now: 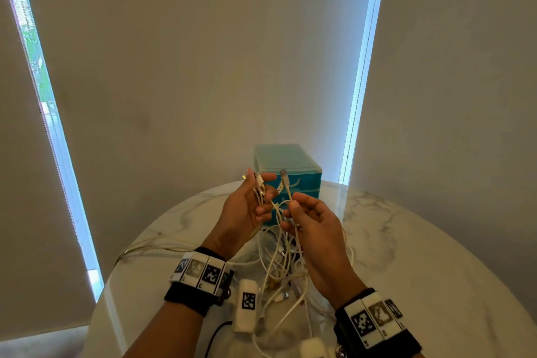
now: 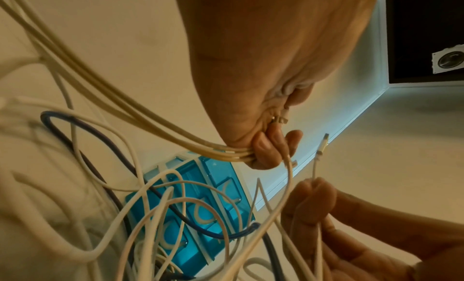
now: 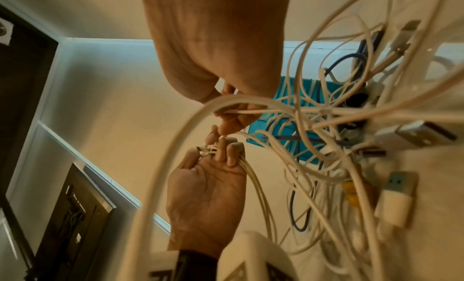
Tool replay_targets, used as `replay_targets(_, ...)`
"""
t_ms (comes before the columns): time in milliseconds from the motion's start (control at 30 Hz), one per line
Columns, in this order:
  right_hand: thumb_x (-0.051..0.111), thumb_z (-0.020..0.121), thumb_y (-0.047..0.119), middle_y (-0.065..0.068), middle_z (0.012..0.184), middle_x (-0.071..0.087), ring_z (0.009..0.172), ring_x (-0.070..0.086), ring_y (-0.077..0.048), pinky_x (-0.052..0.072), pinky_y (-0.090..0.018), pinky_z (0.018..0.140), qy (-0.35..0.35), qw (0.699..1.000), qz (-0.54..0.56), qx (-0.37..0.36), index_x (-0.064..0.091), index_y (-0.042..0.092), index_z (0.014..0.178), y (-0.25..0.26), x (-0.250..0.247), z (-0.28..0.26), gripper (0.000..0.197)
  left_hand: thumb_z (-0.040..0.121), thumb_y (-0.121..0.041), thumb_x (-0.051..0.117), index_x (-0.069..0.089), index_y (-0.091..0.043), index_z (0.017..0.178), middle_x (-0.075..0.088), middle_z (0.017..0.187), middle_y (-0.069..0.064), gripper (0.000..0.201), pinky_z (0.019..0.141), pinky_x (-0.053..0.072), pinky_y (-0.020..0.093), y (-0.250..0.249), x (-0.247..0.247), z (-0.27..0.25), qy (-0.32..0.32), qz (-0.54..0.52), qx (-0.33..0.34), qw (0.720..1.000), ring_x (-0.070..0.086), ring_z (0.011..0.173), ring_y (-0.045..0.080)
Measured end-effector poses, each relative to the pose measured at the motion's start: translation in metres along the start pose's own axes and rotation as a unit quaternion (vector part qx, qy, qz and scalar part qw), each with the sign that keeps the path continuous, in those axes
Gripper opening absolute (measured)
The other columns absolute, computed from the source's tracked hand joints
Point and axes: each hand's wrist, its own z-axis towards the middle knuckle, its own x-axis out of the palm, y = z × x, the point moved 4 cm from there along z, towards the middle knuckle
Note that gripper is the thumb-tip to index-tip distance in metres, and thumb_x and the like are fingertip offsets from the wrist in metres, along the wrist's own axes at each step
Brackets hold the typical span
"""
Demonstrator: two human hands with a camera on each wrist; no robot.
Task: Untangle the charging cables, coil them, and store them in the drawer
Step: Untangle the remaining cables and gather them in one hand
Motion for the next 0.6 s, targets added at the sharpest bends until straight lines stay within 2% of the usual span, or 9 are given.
replay_targets(67,0.069,0.103,0.012,-0.003,0.107,0.081,0.096,0.079,-0.020,0.064,-0.026,0.076,0.015,0.999,-0.034,0.004,0.073,0.016,0.117,-0.003,0.002,-0.002,0.014,0.112,-0.053,0.034,0.059,-0.010,0.114,0.052,0.079,0.003,0.050,0.049,0.029,0.021,0.001,0.001,0.000,0.016,0.000,-0.003,1.000,0.032,0.055,0.008)
replay_targets(167,0.068,0.104,0.009,-0.006,0.107,0.080,0.098,0.080,-0.021,0.064,-0.027,0.077,0.054,0.996,-0.069,0.005,0.073,0.013,0.113,-0.007,0.006,-0.005,0.012,0.112,-0.052,0.040,0.056,-0.014,0.104,0.060,0.084,0.003,0.042,0.049,0.030,0.022,0.001,-0.001,0.000,0.011,0.035,0.006,0.999,0.032,0.055,0.009)
replay_targets(267,0.067,0.104,0.008,-0.009,0.100,0.080,0.080,0.077,-0.017,0.062,-0.026,0.070,0.057,0.993,-0.104,-0.008,0.071,0.012,0.113,0.000,0.001,-0.002,0.011,0.114,-0.049,0.039,0.056,-0.016,0.098,0.063,0.087,0.004,0.040,0.050,0.026,0.022,-0.002,-0.006,0.002,-0.011,0.041,0.020,0.999,0.031,0.054,0.009)
replay_targets(333,0.067,0.104,0.007,-0.012,0.096,0.079,0.075,0.072,-0.018,0.062,-0.029,0.070,0.040,0.993,-0.106,-0.011,0.071,0.011,0.114,0.006,-0.007,0.004,0.012,0.115,-0.046,0.037,0.055,-0.016,0.096,0.063,0.091,0.005,0.040,0.051,0.023,0.023,-0.007,-0.010,0.003,-0.027,0.035,0.042,0.998,0.030,0.054,0.009)
replay_targets(433,0.069,0.101,0.004,-0.013,0.096,0.077,0.078,0.072,-0.024,0.065,-0.035,0.073,-0.012,0.993,-0.116,-0.021,0.073,0.011,0.110,0.010,-0.022,0.013,0.012,0.115,-0.046,0.036,0.055,-0.018,0.092,0.056,0.083,0.002,0.041,0.046,0.026,0.019,-0.018,-0.022,0.003,-0.068,0.020,0.083,0.994,0.031,0.050,0.007)
replay_targets(533,0.071,0.101,0.007,-0.003,0.098,0.079,0.086,0.080,-0.019,0.067,-0.037,0.078,-0.062,0.982,-0.166,-0.062,0.075,0.017,0.105,0.016,-0.031,0.019,0.012,0.112,-0.050,0.040,0.049,-0.021,0.089,0.045,0.072,-0.003,0.038,0.046,0.025,0.020,-0.028,-0.025,-0.001,-0.076,0.000,0.106,0.991,0.028,0.050,0.006)
replay_targets(600,0.072,0.102,0.008,-0.001,0.104,0.079,0.092,0.081,-0.018,0.067,-0.035,0.081,-0.089,0.977,-0.165,-0.101,0.075,0.020,0.103,0.024,-0.031,0.022,0.012,0.108,-0.055,0.046,0.050,-0.027,0.080,0.034,0.066,-0.004,0.040,0.045,0.024,0.020,-0.033,-0.016,-0.005,-0.064,0.047,0.115,0.990,0.024,0.052,0.008)
